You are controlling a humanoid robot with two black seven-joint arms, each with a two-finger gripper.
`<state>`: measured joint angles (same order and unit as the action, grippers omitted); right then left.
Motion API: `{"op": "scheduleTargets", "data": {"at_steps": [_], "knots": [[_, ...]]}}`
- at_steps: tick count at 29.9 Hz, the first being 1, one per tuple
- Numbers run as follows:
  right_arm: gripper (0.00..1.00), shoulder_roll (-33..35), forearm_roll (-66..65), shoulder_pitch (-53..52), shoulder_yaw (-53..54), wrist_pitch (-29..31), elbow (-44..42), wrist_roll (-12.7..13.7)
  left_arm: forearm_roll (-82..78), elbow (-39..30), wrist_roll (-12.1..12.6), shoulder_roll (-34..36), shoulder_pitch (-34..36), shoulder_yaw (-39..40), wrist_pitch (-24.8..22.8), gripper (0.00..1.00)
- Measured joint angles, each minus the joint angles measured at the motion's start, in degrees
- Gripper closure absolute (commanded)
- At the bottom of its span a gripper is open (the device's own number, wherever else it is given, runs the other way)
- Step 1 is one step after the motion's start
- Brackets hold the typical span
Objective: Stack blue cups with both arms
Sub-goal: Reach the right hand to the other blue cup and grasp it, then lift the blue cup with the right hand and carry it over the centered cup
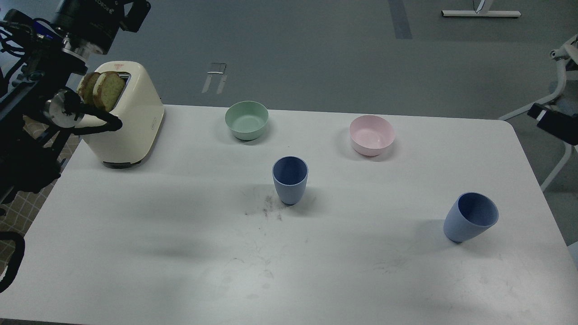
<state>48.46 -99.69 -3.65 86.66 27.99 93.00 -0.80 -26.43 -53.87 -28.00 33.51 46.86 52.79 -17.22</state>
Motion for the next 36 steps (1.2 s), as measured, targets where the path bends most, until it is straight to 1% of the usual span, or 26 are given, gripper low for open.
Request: {"op": "scheduleTargets", "data": {"at_steps": [2, 5, 9, 13, 17, 19, 21, 23, 24, 26, 27, 29, 30, 36], "knots": [[0.0, 0.0, -2.93, 0.83, -1.67, 0.0, 1.44, -0.29, 0.0, -0.01, 0.0, 0.01, 0.02, 0.05, 0.04, 0.03], [0.0, 0.0, -9.69, 4.03, -3.51, -0.02, 3.56, -1.67, 0.0, -0.08, 0.0, 0.13, 0.21, 0.07, 0.13, 0.03], [0.0, -0.32, -16.3, 7.18, -6.43, -0.02, 3.94, -2.75, -0.02, -0.11, 0.0, 0.15, 0.39, 0.11, 0.43, 0.03], [0.0, -0.66, -17.74, 7.99, -9.37, 0.0, 3.31, -2.84, -0.09, -0.11, 0.0, 0.1, 0.41, 0.07, 0.53, 0.03], [0.05, -1.88, -18.06, 8.57, -9.72, 0.01, 1.76, -2.77, -0.16, -0.11, 0.0, -0.19, 0.41, 0.03, 0.53, 0.03], [0.08, -2.5, -18.14, 8.64, -9.76, 0.01, 1.06, -2.68, -0.2, -0.11, 0.0, -0.51, 0.42, -0.03, 0.53, 0.03], [0.21, -2.73, -18.17, 8.66, -9.82, 0.01, 0.9, -2.61, -0.23, -0.11, 0.0, -0.76, 0.42, -0.05, 0.53, 0.03], [0.29, -2.81, -18.16, 8.66, -9.83, 0.01, 0.87, -2.5, -0.27, -0.11, 0.0, -0.86, 0.42, -0.05, 0.53, 0.03], [0.39, -2.82, -18.14, 8.66, -9.84, 0.01, 0.87, -2.42, -0.28, -0.1, 0.0, -0.87, 0.42, -0.05, 0.53, 0.03], [0.45, -2.93, -18.11, 8.66, -9.89, 0.01, 0.85, -2.24, -0.29, -0.1, 0.0, -0.89, 0.42, -0.05, 0.53, 0.03], [0.45, -3.12, -18.1, 8.66, -9.89, 0.01, 0.82, -2.06, -0.29, -0.1, 0.0, -0.89, 0.42, -0.05, 0.53, 0.03], [0.52, -3.83, -18.09, 8.66, -9.88, 0.01, 0.78, -1.62, -0.32, -0.1, 0.0, -0.95, 0.42, -0.05, 0.5, 0.03], [0.59, -4.36, -18.09, 8.64, -9.88, 0.01, 0.76, -1.41, -0.32, -0.1, 0.0, -0.98, 0.42, -0.06, 0.46, 0.03], [0.7, -7.36, -18.08, 8.23, -9.73, 0.01, 0.34, -1.05, -0.66, -0.06, 0.0, -1.33, 0.42, -0.48, 0.45, 0.03]]}}
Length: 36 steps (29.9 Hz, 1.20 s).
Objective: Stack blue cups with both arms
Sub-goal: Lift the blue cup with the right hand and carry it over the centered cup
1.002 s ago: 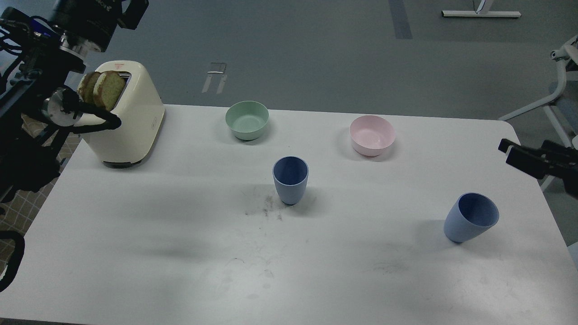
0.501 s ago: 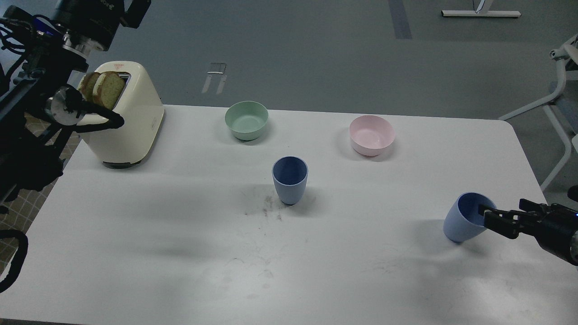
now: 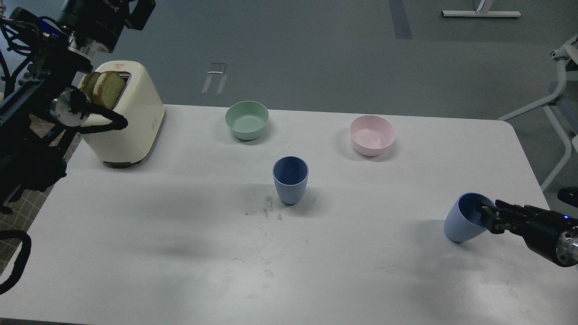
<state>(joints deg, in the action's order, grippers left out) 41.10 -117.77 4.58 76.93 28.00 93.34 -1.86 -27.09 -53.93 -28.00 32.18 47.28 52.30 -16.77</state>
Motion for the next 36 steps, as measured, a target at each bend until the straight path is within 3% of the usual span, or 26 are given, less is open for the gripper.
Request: {"op": "scheduleTargets", "data": {"at_steps": [4, 5, 21, 29, 36], "knots": [[0.98, -0.45, 0.0, -0.16, 0.06, 0.0, -0.01, 0.51, -0.02, 0.04, 0.0, -0.03, 0.0, -0.09, 0.06, 0.03], [1.0, -0.46, 0.02, -0.17, 0.06, 0.0, -0.01, 0.88, -0.04, 0.05, 0.0, -0.03, 0.0, -0.09, 0.07, 0.03], [1.0, -0.45, 3.17, -3.47, 4.95, 0.01, 0.48, 0.91, -0.16, 0.05, 0.0, -0.01, -0.06, -0.53, -0.2, 0.03], [1.0, -3.8, 7.57, -24.32, 4.64, 0.01, 0.67, 0.8, -0.13, 0.06, 0.0, -0.01, -0.05, -0.18, -0.2, 0.03], [1.0, -12.2, 7.24, -39.68, -12.91, 0.01, -1.26, 1.49, 0.23, 0.05, 0.0, -0.11, 0.01, -0.01, 0.09, 0.02]]}}
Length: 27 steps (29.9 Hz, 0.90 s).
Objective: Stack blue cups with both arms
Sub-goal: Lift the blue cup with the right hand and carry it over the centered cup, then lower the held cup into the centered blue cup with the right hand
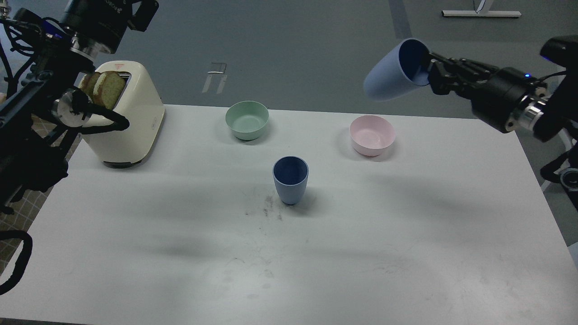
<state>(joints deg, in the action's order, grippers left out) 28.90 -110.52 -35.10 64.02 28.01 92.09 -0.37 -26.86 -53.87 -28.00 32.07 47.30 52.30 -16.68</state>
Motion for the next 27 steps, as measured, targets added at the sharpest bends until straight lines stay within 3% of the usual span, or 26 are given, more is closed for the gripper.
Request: {"op": "scheduleTargets", "data": {"at_steps": [6, 14, 27], "knots": [[1.0, -6.66, -0.23, -8.76, -13.35, 0.0, -4.46, 0.92, 0.12, 0.05, 0.0, 0.06, -0.01, -0.09, 0.03, 0.02], [1.0, -9.2, -0.41, -14.84, -25.32, -0.01, -9.88, 1.6, 0.25, 0.09, 0.0, -1.24, -0.26, 0.08, 0.0, 0.02], [1.0, -11.95, -0.54, -15.25, -29.18, -0.01, -12.43, 1.61, 0.31, 0.3, 0.0, -1.91, -0.27, 0.34, 0.07, 0.02]]}}
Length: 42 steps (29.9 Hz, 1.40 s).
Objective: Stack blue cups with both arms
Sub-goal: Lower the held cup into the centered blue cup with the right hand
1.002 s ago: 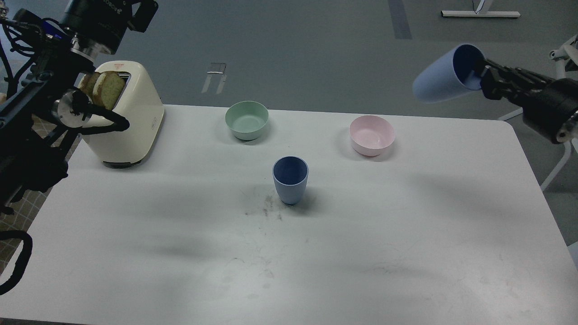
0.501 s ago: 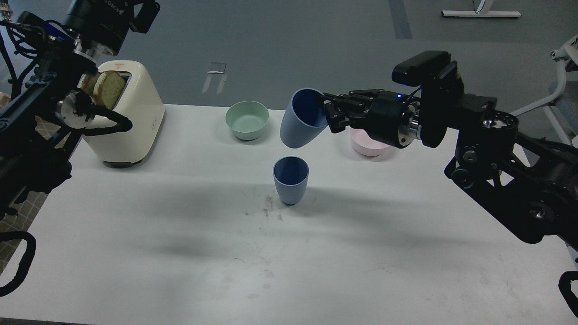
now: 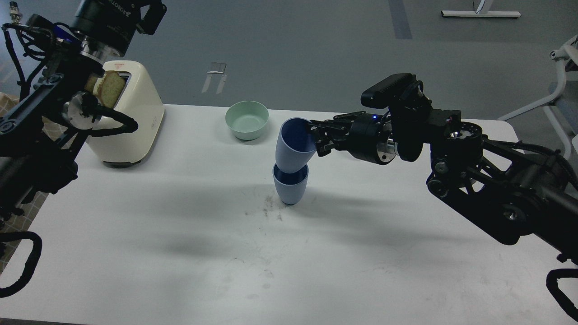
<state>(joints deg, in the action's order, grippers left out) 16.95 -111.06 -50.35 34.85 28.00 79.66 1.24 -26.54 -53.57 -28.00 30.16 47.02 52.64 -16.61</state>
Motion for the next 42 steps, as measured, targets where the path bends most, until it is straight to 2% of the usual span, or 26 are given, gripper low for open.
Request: {"op": "scheduleTargets", "data": {"at_steps": [11, 27, 42], "knots": [[1.0, -0.6, -0.74, -0.52, -5.02, 0.0, -0.78, 0.93, 0.0, 0.11, 0.0, 0.06, 0.0, 0.02, -0.04, 0.02], [1.0, -0.81, -1.09, -0.22, -5.21, 0.0, -2.14, 1.59, -0.03, 0.1, 0.0, -0.14, 0.0, -0.15, -0.04, 0.02], [0.98, -4.55, -1.08, -0.22, -4.47, 0.0, -5.69, 1.58, 0.0, 0.05, 0.0, -0.06, -0.09, -0.08, -0.01, 0.02]]}}
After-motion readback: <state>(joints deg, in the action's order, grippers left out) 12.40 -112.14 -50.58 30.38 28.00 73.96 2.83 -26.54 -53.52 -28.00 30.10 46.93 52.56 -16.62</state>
